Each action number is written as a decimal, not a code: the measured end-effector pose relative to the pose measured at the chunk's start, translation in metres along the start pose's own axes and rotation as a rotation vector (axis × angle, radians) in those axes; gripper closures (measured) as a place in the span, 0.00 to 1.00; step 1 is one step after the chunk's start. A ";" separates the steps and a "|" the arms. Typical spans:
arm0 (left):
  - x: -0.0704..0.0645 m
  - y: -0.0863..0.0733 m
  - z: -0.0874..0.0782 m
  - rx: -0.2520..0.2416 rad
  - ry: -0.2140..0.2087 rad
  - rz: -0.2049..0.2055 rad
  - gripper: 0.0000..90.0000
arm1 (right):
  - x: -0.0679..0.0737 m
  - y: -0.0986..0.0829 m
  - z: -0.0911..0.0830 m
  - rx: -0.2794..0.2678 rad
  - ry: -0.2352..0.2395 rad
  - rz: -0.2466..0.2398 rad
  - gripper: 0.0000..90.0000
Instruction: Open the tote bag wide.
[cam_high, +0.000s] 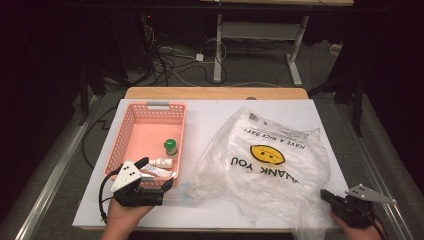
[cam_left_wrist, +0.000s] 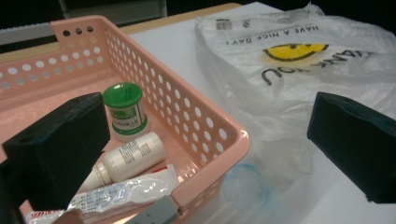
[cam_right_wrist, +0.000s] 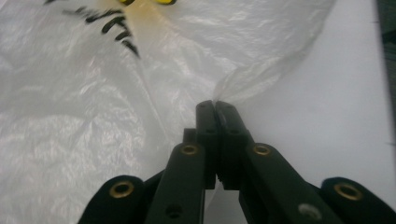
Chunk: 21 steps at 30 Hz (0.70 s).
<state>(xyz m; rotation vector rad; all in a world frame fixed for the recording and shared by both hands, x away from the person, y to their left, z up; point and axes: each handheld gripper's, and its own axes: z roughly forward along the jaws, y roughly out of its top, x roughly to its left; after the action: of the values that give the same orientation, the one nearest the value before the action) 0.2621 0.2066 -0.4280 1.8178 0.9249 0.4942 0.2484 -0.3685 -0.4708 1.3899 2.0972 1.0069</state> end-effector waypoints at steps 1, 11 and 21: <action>0.000 0.000 0.000 0.006 -0.014 -0.004 0.00 | 0.003 0.000 0.000 0.002 0.012 -0.009 0.89; -0.003 0.000 -0.001 0.028 -0.050 -0.010 0.00 | -0.015 0.030 -0.011 -0.120 -0.031 -0.008 0.56; 0.001 -0.002 -0.002 0.011 -0.037 -0.030 0.00 | -0.071 0.081 0.068 -0.052 -0.042 0.090 0.35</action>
<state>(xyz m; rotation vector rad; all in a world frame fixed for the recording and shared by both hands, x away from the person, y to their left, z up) 0.2605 0.2088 -0.4295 1.8148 0.9299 0.4364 0.3725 -0.3920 -0.4559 1.4782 1.9803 1.0508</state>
